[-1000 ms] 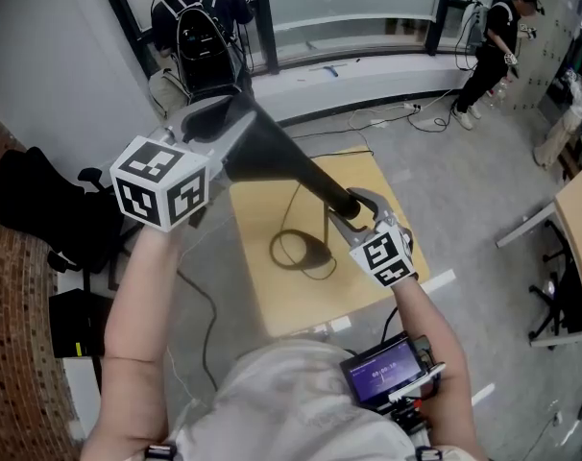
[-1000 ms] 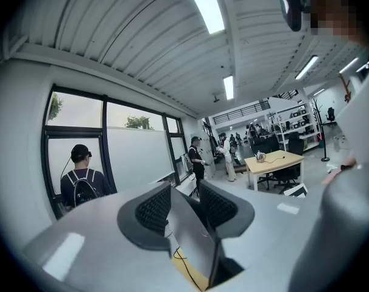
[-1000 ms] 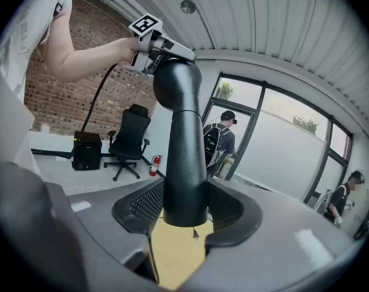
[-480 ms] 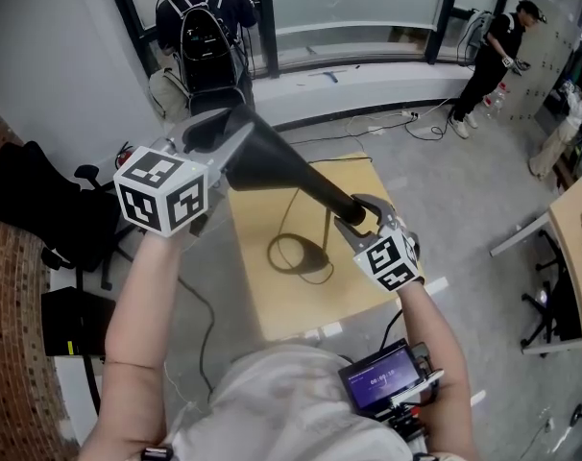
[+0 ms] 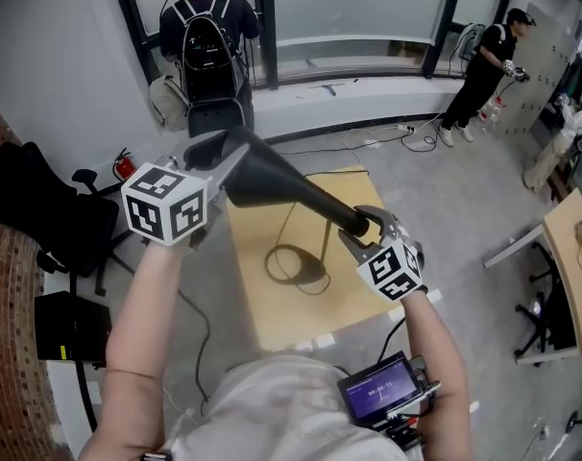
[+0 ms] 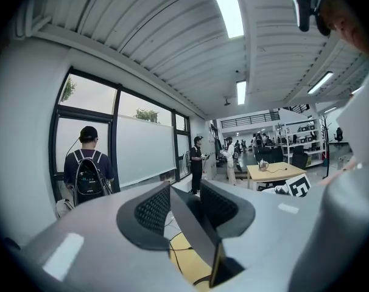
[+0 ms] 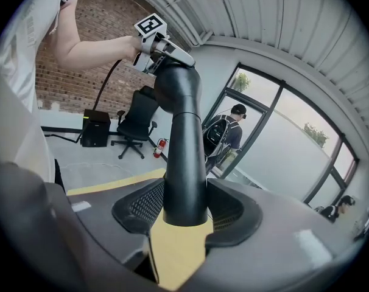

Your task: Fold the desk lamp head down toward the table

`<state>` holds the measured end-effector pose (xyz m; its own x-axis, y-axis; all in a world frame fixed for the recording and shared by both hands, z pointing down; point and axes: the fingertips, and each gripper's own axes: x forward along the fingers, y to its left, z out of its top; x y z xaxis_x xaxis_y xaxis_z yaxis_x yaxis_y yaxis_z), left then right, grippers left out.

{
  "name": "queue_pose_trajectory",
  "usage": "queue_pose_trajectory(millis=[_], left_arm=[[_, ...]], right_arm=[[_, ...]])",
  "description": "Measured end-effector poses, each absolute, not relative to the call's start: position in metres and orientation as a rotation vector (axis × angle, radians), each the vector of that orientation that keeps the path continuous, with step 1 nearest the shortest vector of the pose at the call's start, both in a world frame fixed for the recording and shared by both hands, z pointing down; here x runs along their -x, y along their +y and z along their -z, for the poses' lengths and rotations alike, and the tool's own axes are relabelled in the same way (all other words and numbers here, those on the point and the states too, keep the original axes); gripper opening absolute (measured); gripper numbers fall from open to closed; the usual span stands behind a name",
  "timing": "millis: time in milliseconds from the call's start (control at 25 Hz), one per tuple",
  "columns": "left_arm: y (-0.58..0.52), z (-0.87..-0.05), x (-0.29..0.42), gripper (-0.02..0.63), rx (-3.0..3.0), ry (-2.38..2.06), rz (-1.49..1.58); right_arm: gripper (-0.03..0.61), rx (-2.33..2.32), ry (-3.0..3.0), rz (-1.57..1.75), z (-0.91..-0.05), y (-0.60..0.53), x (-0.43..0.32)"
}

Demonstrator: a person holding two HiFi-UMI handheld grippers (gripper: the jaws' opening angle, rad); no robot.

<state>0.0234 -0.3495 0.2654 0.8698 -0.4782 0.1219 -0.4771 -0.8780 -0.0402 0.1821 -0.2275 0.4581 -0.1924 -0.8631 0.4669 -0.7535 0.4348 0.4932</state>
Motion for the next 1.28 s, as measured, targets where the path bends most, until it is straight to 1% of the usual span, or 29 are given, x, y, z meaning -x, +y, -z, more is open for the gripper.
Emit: queue_pose_trajectory(millis=[1280], left_arm=[[-0.37, -0.331, 0.007, 0.155, 3.231, 0.894, 0.123]], right_arm=[[0.229, -1.134, -1.848, 0.266, -0.437, -0.217, -0.19]])
